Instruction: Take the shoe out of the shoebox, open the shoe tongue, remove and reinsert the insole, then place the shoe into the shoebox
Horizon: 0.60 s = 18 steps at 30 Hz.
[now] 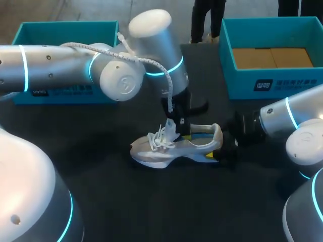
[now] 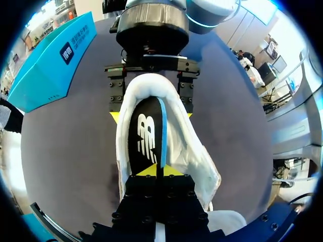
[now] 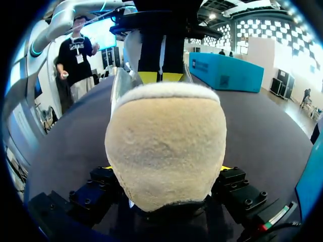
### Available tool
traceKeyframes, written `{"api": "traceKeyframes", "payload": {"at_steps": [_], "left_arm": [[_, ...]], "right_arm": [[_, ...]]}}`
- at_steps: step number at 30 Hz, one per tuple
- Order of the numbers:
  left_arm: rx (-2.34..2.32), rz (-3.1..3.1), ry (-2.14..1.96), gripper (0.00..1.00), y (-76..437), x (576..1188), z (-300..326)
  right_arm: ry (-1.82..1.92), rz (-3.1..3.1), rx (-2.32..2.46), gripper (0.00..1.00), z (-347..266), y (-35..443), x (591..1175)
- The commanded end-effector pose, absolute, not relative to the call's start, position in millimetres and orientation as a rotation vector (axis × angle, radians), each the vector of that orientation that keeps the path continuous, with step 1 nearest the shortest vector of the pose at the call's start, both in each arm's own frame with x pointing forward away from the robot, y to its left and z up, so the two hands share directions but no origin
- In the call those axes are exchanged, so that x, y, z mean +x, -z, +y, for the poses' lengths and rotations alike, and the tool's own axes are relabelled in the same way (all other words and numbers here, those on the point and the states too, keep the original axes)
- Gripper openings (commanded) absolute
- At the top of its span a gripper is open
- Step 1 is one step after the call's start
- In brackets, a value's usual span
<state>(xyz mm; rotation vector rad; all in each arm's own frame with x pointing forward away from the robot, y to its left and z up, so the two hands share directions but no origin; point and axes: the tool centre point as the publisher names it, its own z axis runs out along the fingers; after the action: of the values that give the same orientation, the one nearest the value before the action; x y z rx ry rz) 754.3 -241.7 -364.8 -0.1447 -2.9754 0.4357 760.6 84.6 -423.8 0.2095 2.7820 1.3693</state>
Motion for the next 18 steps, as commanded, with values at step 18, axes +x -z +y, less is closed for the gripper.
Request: {"api": "traceKeyframes", "payload": {"at_steps": [18], "left_arm": [[-0.193,-2.986,-0.512,0.00,339.9,752.2,-260.0]], "right_arm": [[-1.365,2.783,0.211,0.00,86.5,425.9,760.4]]}}
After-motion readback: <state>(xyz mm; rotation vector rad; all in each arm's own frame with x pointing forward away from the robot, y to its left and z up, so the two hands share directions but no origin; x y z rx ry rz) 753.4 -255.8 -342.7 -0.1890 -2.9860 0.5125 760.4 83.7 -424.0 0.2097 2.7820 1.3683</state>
